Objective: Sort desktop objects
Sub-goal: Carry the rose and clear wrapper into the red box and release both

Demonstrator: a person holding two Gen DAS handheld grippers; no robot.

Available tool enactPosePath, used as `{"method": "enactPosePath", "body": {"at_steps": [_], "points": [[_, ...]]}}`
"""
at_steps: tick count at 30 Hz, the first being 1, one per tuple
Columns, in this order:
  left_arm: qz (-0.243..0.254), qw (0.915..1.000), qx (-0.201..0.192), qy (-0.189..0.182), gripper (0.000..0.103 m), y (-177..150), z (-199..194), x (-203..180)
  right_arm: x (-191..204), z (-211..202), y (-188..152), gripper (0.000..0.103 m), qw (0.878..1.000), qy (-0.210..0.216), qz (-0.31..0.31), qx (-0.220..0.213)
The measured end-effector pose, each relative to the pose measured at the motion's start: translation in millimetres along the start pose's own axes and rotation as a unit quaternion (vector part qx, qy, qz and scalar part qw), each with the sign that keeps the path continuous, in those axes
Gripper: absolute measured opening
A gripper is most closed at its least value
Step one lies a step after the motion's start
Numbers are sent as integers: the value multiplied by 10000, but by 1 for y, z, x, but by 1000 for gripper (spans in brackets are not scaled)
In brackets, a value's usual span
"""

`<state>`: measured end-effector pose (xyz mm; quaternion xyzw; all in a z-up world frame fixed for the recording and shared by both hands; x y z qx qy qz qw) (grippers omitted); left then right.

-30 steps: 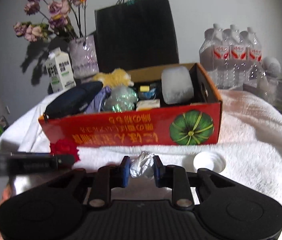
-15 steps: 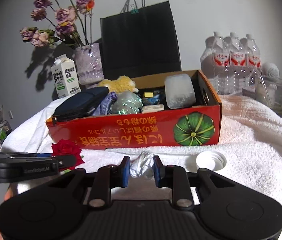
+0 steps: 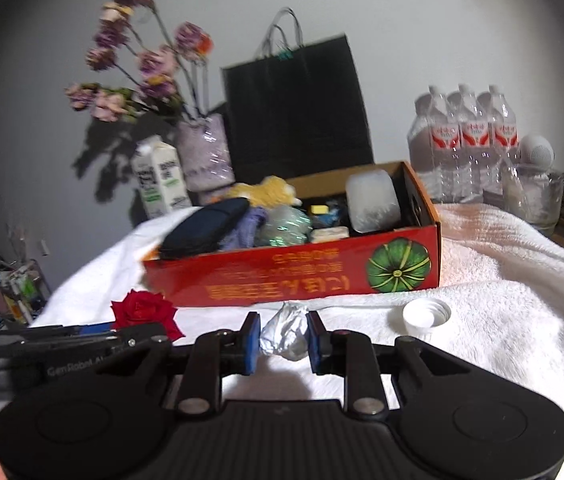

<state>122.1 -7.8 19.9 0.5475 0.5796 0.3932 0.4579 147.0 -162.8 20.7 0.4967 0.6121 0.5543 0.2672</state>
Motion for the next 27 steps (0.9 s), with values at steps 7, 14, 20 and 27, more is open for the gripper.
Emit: {"method": "enactPosePath", "body": {"at_steps": [7, 14, 20, 27], "points": [[-162, 9985, -494, -155, 33, -19, -99, -26, 27, -83, -13, 23, 9996, 90, -180, -205], [-188, 9989, -394, -192, 33, -35, -134, -25, 30, -141, -55, 23, 9999, -22, -97, -38], [-138, 9995, -211, -193, 33, -49, -136, -27, 35, -159, -54, 23, 9993, -78, -275, -229], [-78, 9998, -53, -191, 33, -53, -126, -33, 32, -151, -60, 23, 9994, -100, -267, -178]]}}
Point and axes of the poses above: each gripper's, at about its wrist camera, not at the fingertips, and z roughly the way its jaws point, x to its left, y to its top, the point moved 8 cm from there along z, roughly the way its jaws point, and after that the axes turned 10 degrees about -x, right-handed, at the moved point
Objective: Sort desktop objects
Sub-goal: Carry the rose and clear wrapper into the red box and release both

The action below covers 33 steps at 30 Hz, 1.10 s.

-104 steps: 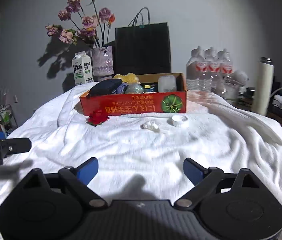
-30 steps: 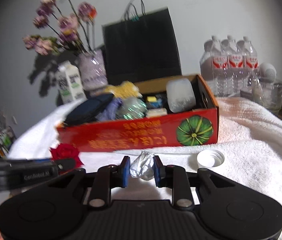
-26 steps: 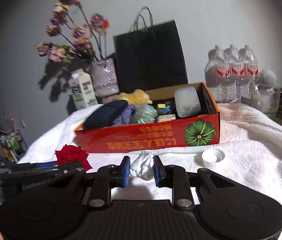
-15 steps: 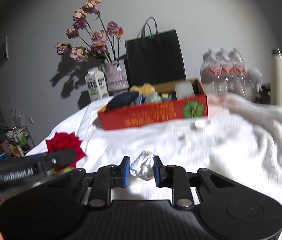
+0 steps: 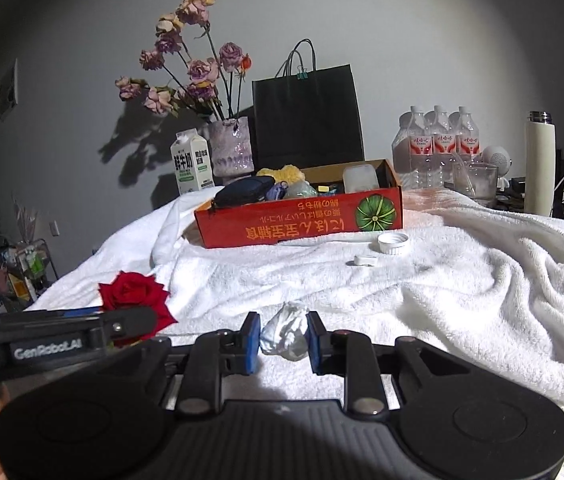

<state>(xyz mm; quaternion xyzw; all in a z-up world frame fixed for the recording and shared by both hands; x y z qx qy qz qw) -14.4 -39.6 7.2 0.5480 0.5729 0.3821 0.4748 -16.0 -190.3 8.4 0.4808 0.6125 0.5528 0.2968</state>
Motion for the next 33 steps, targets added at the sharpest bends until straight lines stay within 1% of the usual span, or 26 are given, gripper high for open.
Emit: {"method": "enactPosePath", "body": {"at_steps": [2, 5, 8, 13, 16, 18, 19, 21, 23, 25, 26, 29, 30, 31, 32, 33], "points": [[29, 10000, -61, 54, 33, 3, 2, -1, -3, 3, -2, 23, 10000, 65, 73, 9], [-57, 9999, -65, -90, 33, 9, 8, -5, -10, 9, -2, 23, 9999, 34, 73, 94], [20, 9996, -104, -255, 33, 25, 17, -11, -18, 14, 9, 23, 9999, 15, 127, 31], [112, 9973, -340, -644, 33, 75, 49, -23, -36, 35, 50, 23, 9997, 15, 118, -231], [271, 9947, -476, -873, 33, 109, 78, -33, -47, 58, 83, 23, 9993, -17, -20, -361], [344, 9936, -493, -958, 33, 131, 104, -37, -55, 77, 109, 23, 9989, -40, -153, -452], [354, 9936, -429, -987, 33, 140, 120, -39, -58, 88, 122, 23, 9986, -60, -246, -470], [328, 9939, -167, -1037, 33, 152, 157, -39, -64, 115, 143, 23, 9983, -39, -335, -476], [218, 9957, 227, -871, 33, 155, 200, -35, -74, 151, 158, 23, 9992, -13, -272, -301], [181, 9951, 698, -671, 33, 150, 243, -32, -83, 193, 163, 23, 9995, -59, -294, 71], [133, 9953, 815, -505, 33, 148, 263, -30, -88, 214, 164, 23, 9993, -100, -281, 219], [234, 9920, 1219, -230, 33, 135, 312, -23, -98, 272, 160, 23, 9970, -111, -75, 769], [194, 9896, 1413, -188, 36, 129, 326, -19, -101, 289, 156, 23, 9954, -101, -5, 948], [101, 9877, 1553, -143, 43, 125, 336, -13, -103, 305, 151, 24, 9934, -114, 18, 1139], [-25, 9870, 1607, -68, 46, 124, 344, -6, -105, 319, 147, 27, 9917, -152, 44, 1279], [-136, 9870, 1602, -3, 48, 124, 349, 0, -108, 330, 142, 38, 9901, -232, 54, 1380]]}}
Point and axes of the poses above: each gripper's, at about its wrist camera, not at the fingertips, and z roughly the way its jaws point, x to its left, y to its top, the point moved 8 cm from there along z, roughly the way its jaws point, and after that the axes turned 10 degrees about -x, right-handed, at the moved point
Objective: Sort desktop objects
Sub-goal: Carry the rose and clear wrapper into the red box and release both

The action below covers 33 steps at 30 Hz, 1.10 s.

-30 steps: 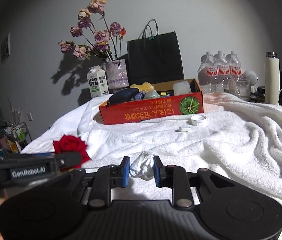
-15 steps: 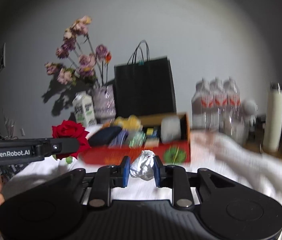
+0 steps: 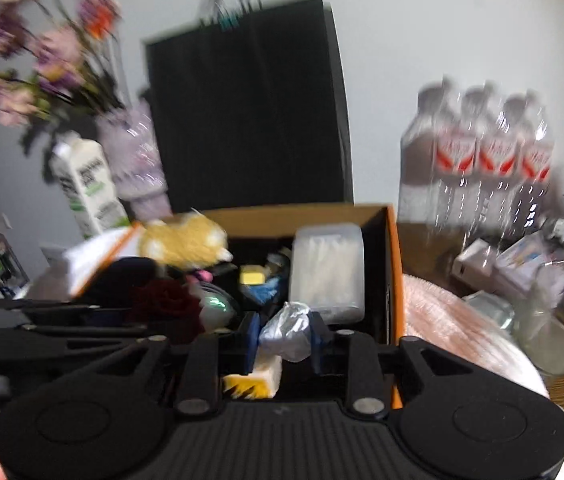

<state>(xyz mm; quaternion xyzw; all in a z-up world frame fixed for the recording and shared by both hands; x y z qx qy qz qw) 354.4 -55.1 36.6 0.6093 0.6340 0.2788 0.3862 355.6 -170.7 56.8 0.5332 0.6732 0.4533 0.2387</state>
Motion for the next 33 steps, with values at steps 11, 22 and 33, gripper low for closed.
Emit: {"method": "enactPosePath", "body": {"at_steps": [11, 22, 33], "points": [[301, 9982, -515, 39, 91, 26, -23, 3, -14, 10, 4, 70, 9988, -215, 436, 31], [359, 9959, -635, 527, 96, 12, -82, 9, 3, -50, 10, 79, 9992, -251, -18, -300], [695, 9922, -847, 590, 102, -62, -173, 14, 41, -135, -51, 88, 9948, -73, -813, -613]]}}
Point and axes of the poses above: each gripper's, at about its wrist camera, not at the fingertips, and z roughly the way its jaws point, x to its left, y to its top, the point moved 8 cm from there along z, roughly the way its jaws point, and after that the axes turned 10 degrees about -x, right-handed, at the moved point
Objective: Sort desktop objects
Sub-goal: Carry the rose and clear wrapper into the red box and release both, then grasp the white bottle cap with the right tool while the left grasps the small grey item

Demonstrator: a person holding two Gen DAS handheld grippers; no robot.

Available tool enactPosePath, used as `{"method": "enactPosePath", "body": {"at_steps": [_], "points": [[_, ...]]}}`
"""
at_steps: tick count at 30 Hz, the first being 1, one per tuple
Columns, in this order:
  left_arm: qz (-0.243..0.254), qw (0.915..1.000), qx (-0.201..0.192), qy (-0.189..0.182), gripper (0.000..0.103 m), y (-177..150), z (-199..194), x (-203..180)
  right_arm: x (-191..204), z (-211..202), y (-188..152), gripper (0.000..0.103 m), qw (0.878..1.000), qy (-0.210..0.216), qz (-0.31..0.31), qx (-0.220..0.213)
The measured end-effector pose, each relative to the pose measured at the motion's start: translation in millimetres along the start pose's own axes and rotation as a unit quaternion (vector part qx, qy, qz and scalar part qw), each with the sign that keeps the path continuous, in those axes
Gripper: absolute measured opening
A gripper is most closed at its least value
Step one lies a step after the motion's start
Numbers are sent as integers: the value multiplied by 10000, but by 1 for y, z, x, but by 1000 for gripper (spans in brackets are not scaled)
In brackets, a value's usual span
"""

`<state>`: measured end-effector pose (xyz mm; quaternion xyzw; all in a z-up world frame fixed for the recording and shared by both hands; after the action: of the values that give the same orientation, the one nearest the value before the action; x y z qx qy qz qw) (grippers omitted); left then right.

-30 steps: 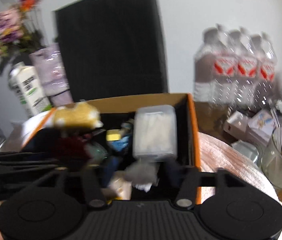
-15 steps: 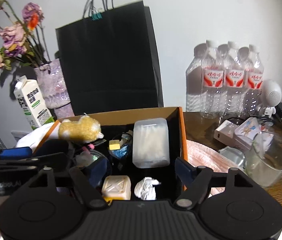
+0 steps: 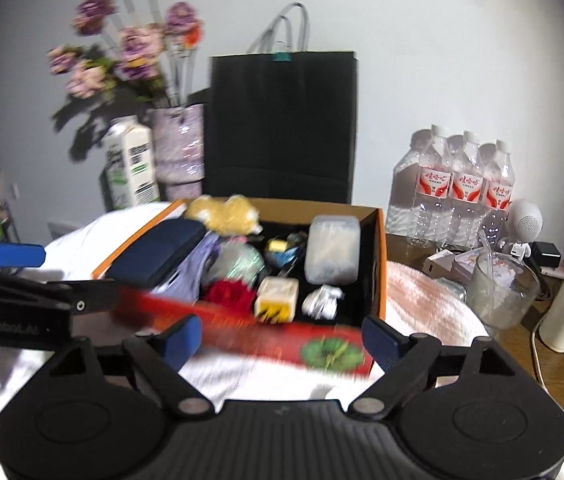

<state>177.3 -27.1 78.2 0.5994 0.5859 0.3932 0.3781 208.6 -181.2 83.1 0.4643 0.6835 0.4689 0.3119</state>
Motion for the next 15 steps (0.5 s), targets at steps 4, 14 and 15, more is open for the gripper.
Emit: {"method": "enactPosePath", "body": {"at_steps": [4, 14, 15], "points": [[-146, 9998, -132, 90, 102, -21, -40, 8, 18, -45, -25, 90, 9996, 197, -44, -180], [-110, 9948, -997, 197, 103, -76, -165, 8, 56, -150, -94, 99, 9961, 71, -677, -567], [-163, 9945, -1020, 189, 103, -85, -172, 7, 58, -161, -100, 99, 9959, 93, -678, -592]]}}
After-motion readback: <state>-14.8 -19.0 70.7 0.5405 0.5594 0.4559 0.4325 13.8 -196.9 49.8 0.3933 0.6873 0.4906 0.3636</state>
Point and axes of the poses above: each gripper's, at about its wrist camera, not at the fingertips, and z roughly the way its jaws point, x to its left, y to its top, the point moved 8 cm from there along z, roughly the way its jaws point, and after that the axes turned 10 degrees about -x, right-handed, at the moved point
